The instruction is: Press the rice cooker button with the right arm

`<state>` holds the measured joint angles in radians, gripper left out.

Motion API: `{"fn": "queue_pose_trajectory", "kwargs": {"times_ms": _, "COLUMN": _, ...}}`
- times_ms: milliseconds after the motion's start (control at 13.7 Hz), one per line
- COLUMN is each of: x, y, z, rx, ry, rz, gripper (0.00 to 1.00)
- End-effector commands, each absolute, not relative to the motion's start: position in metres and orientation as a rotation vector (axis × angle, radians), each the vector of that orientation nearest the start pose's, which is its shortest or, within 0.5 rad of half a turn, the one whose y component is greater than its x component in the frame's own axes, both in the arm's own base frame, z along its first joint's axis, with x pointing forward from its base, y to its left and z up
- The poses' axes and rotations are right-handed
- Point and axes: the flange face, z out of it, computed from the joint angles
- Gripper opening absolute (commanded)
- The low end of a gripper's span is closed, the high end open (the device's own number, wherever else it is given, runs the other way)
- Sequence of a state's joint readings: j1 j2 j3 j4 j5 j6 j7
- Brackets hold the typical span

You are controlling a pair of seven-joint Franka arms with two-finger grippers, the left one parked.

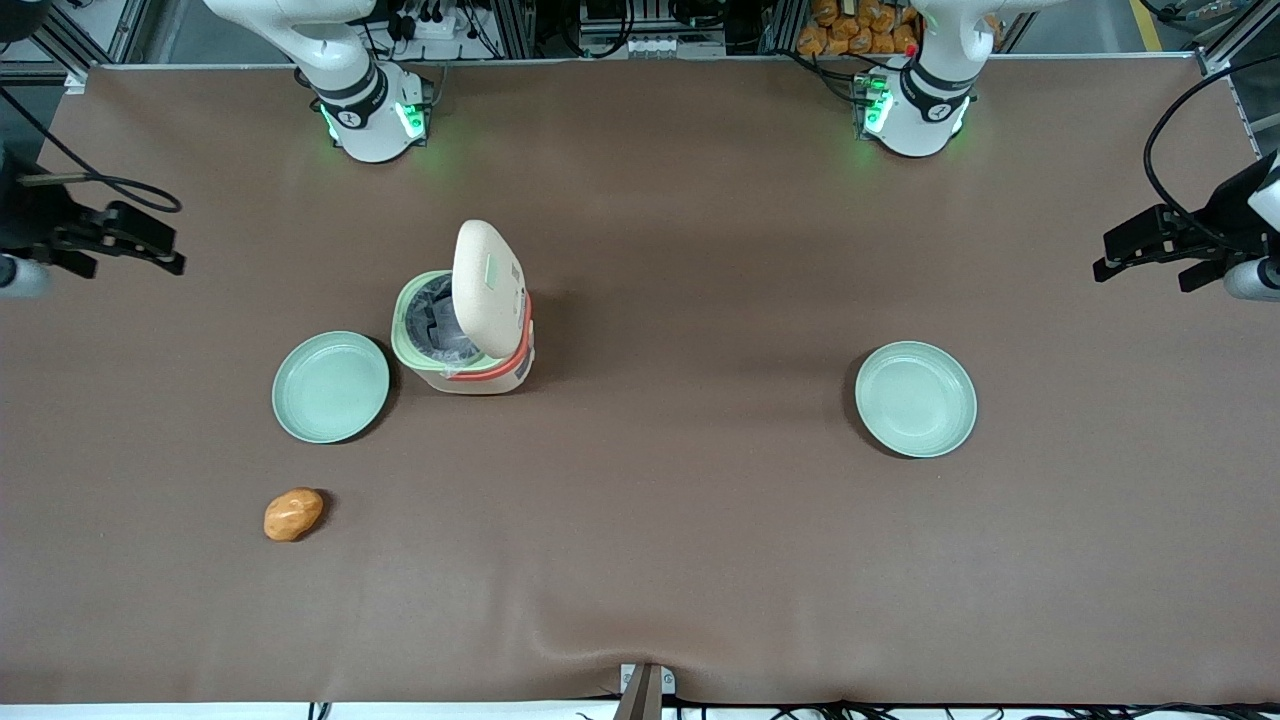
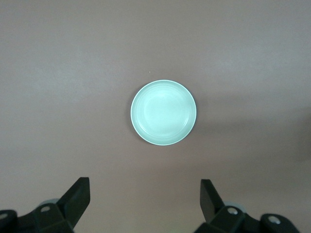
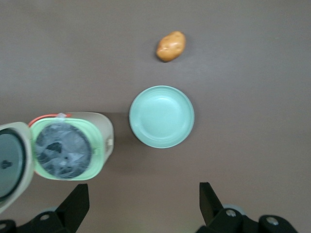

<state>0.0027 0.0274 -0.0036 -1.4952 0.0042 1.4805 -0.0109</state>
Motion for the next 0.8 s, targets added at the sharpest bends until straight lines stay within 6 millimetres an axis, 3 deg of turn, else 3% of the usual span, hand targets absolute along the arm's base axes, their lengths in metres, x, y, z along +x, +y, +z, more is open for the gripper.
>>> {"fn": "queue_pose_trajectory", "kwargs": {"times_ms": 0, "x": 0.5409, "y": -0.0067, "z": 0.6515, "rx": -3.204, "ry": -0.021, "rz": 0.072, "gripper": 1.0}}
{"fn": "queue_pose_trajectory", "kwargs": {"times_ms": 729, "x": 0.538, "y": -0.0036, "z": 0.6471, "rx": -3.142, "ry": -0.002, "rz": 0.118, "gripper": 1.0}}
